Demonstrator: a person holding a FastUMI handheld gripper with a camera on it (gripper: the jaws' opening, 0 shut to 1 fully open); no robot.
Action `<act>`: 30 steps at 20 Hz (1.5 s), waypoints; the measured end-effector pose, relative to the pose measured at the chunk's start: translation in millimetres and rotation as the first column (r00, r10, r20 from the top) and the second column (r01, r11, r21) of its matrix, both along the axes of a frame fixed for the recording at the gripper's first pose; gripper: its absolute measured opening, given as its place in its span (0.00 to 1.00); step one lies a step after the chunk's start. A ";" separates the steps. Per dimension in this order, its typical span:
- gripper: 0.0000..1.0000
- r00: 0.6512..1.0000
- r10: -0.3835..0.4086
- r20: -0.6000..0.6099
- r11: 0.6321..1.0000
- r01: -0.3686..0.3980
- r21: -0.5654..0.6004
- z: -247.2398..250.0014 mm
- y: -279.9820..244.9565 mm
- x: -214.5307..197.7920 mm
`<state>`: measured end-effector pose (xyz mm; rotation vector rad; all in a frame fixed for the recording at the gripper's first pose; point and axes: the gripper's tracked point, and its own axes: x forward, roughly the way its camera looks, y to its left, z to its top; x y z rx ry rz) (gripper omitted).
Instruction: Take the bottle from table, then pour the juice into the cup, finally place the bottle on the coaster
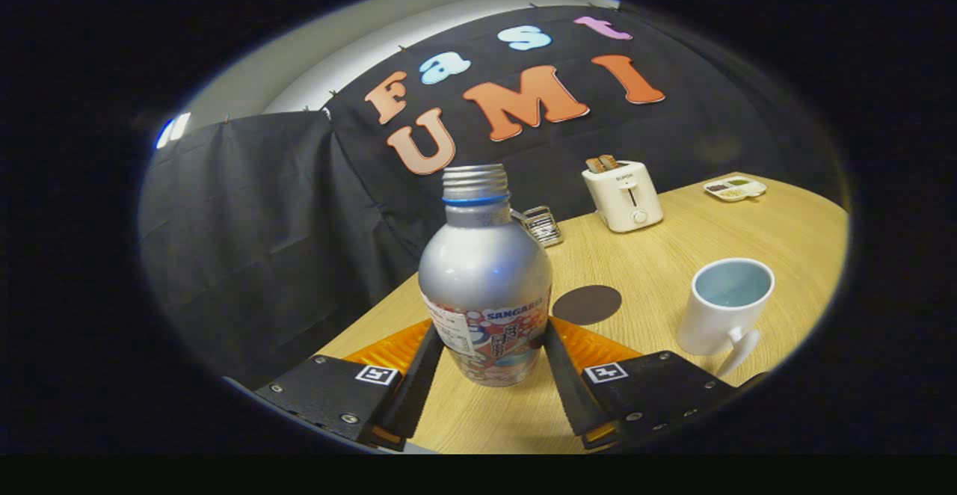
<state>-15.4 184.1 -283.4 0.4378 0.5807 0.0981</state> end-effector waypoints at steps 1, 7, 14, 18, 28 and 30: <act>0.76 1.000 -0.008 -0.002 1.000 0.008 0.027 1.2 -2.3 -1.6; 0.76 0.998 -0.049 -0.039 0.975 0.056 0.215 8.7 -10.2 -6.4; 0.76 0.990 -0.106 -0.089 0.896 0.134 0.422 15.9 -17.7 -9.1; 0.75 0.984 -0.129 -0.127 0.856 0.175 0.487 11.3 -20.3 -7.0; 0.75 0.971 -0.149 -0.186 0.728 0.235 0.645 20.1 -28.9 -4.4; 0.75 0.969 -0.144 -0.199 0.692 0.242 0.680 23.4 -28.6 -3.0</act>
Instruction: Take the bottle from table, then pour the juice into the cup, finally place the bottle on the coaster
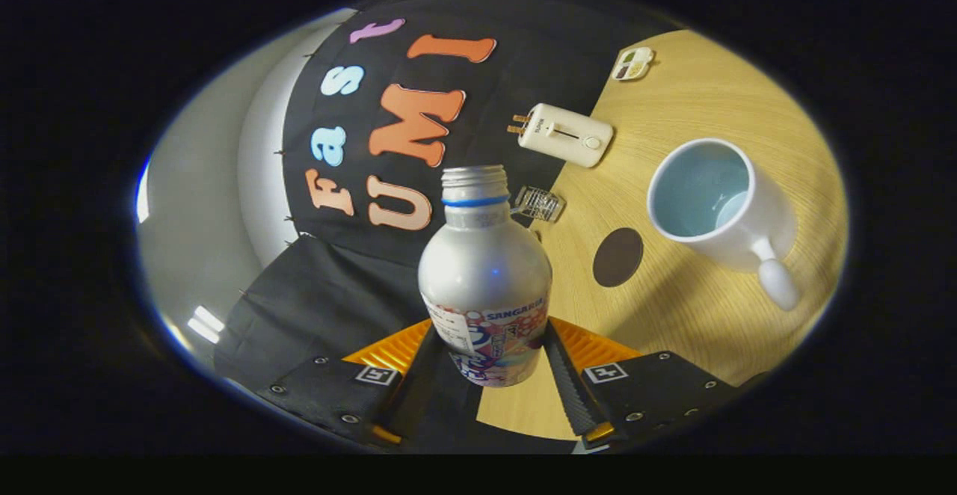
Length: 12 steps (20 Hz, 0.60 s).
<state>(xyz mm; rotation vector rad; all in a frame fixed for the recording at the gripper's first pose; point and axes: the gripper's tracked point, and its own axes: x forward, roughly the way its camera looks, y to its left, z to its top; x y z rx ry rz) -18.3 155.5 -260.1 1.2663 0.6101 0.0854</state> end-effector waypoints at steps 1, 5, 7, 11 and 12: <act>0.75 1.000 -0.004 -0.002 1.000 0.004 0.026 1.3 -0.9 1.7; 0.75 1.000 -0.021 -0.023 0.994 0.024 0.109 0.9 -5.8 3.1; 0.75 0.999 -0.023 -0.033 0.987 0.028 0.159 3.9 -5.5 1.7; 0.75 0.999 -0.026 -0.047 0.971 0.037 0.237 5.8 -6.3 3.2; 0.75 0.998 -0.027 -0.049 0.966 0.038 0.257 8.2 -6.1 3.4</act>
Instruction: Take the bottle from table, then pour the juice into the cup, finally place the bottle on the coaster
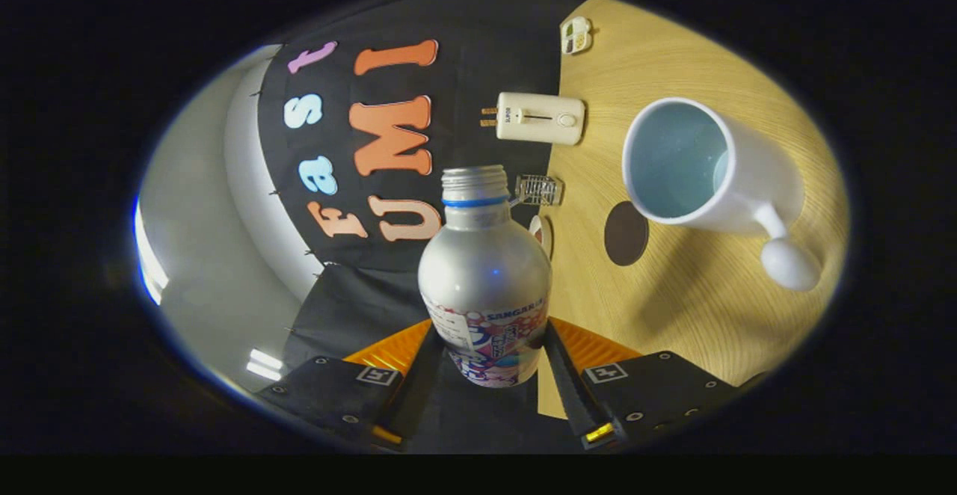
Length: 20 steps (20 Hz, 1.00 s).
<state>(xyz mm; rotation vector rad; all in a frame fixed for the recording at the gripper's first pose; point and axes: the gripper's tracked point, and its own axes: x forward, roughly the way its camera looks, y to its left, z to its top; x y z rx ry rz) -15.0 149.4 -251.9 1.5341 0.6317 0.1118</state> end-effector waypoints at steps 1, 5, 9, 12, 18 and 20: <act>0.75 1.000 -0.002 -0.001 1.000 0.002 0.015 0.3 -0.1 0.7; 0.75 1.000 -0.011 -0.010 0.997 0.011 0.077 2.4 -4.7 1.9; 0.75 0.999 -0.018 -0.036 0.991 0.023 0.130 -1.8 -7.7 0.9; 0.75 0.998 -0.034 -0.046 0.984 0.042 0.174 0.8 -9.1 1.9; 0.75 0.996 -0.081 -0.045 0.969 0.089 0.232 9.3 -16.3 8.9; 0.75 0.994 -0.096 -0.045 0.966 0.104 0.237 8.2 -17.6 11.1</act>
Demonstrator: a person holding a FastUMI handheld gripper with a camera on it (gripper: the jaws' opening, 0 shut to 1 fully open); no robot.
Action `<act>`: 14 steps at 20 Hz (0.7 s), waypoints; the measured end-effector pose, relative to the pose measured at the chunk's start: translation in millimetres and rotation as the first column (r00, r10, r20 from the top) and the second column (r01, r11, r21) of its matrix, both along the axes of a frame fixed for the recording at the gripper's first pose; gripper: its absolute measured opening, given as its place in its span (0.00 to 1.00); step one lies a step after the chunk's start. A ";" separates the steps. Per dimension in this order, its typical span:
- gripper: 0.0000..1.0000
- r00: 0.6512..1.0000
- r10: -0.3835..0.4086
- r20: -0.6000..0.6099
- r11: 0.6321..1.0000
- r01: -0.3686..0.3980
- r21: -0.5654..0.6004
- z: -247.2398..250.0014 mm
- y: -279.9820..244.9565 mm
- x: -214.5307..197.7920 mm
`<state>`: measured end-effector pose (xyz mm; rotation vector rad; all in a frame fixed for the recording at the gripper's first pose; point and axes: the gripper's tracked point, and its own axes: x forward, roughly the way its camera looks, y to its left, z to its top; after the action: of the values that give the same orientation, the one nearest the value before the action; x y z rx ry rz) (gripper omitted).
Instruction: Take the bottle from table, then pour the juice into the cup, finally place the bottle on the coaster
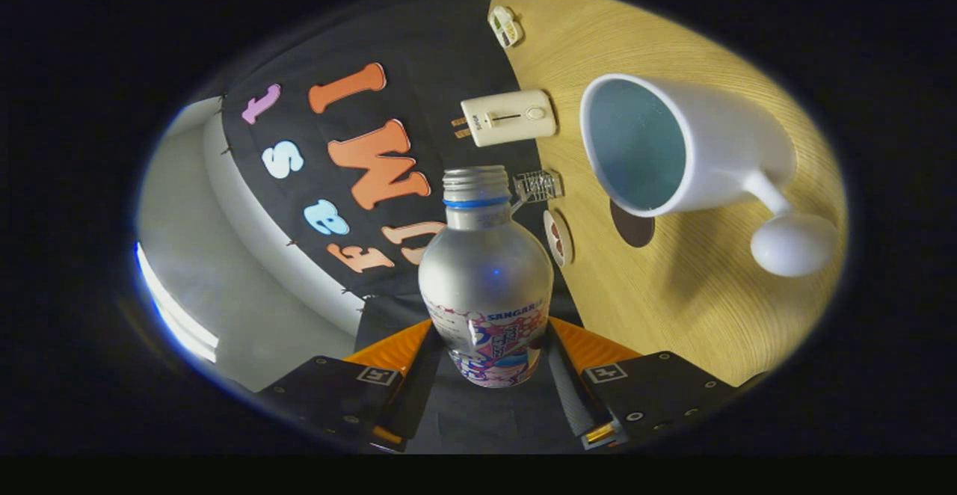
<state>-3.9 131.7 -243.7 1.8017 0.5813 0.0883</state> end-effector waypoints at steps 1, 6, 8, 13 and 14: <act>0.75 1.000 -0.008 -0.007 1.000 0.008 0.011 -1.9 -0.7 1.0; 0.75 0.999 -0.051 -0.015 0.998 0.052 0.036 -1.1 -6.8 3.6; 0.75 0.997 -0.072 -0.011 0.996 0.073 0.058 3.6 -9.0 5.5; 0.75 0.993 -0.115 -0.011 0.989 0.116 0.093 6.9 -12.2 9.8; 0.75 0.993 -0.118 -0.014 0.988 0.119 0.100 7.0 -11.9 8.6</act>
<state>4.8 119.8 -236.7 1.9315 0.4815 0.0289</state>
